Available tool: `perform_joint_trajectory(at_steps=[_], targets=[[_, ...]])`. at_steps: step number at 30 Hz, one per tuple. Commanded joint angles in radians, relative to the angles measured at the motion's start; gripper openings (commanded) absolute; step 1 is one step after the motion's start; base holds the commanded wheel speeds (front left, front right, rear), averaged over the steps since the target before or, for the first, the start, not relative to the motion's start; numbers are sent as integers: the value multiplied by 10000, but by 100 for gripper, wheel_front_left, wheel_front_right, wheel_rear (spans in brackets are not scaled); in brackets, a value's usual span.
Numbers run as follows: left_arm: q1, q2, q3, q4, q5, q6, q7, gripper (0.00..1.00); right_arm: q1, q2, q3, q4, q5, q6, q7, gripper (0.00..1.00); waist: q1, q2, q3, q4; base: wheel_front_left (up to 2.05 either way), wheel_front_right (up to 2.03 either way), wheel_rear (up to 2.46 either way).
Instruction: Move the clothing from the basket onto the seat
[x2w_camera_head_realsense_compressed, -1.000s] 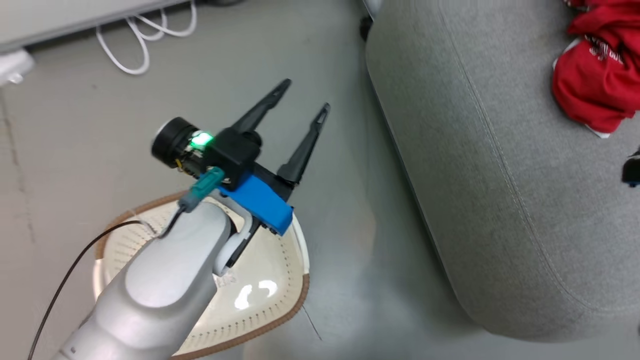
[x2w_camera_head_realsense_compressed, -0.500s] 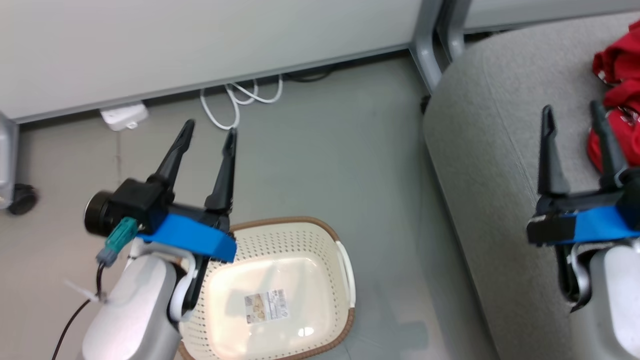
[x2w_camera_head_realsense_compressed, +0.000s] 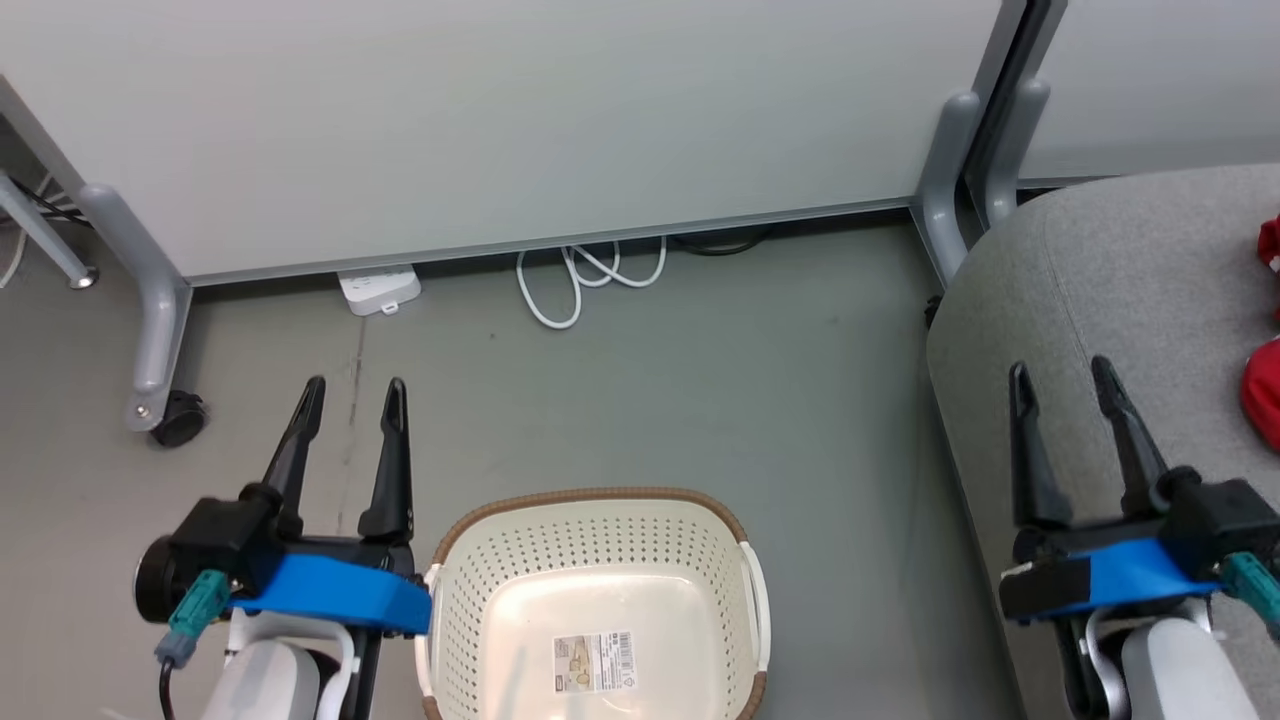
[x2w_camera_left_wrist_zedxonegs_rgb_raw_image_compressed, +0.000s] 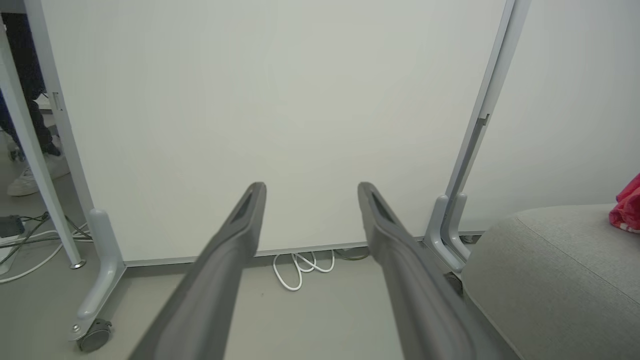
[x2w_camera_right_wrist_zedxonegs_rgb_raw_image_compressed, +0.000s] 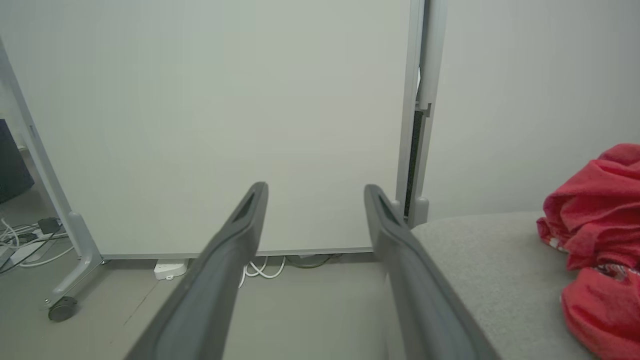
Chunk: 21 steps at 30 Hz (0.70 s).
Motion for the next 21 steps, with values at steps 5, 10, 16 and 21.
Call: perform_joint_trajectory(at_steps=[5,10,16,21], targets=[[726,-300,583,-82,393,-358,-32,100,821,217,-22,-62,106,-9,1,100,1,0,-412,180,0,0,0],[1192,-512,893,19,568,-579,-32,100,1369,352,-5,-32,164,-9,1,100,1,0,-705,266,0,0,0],[1633,-630,1090,198,678,-771,-32,100,1819,471,145,92,199,-11,1,100,1,0,-987,294,0,0,0],[1834,-667,1267,303,739,-860,-32,100,2011,507,223,192,191,-9,1,100,1,0,-1167,309,0,0,0]])
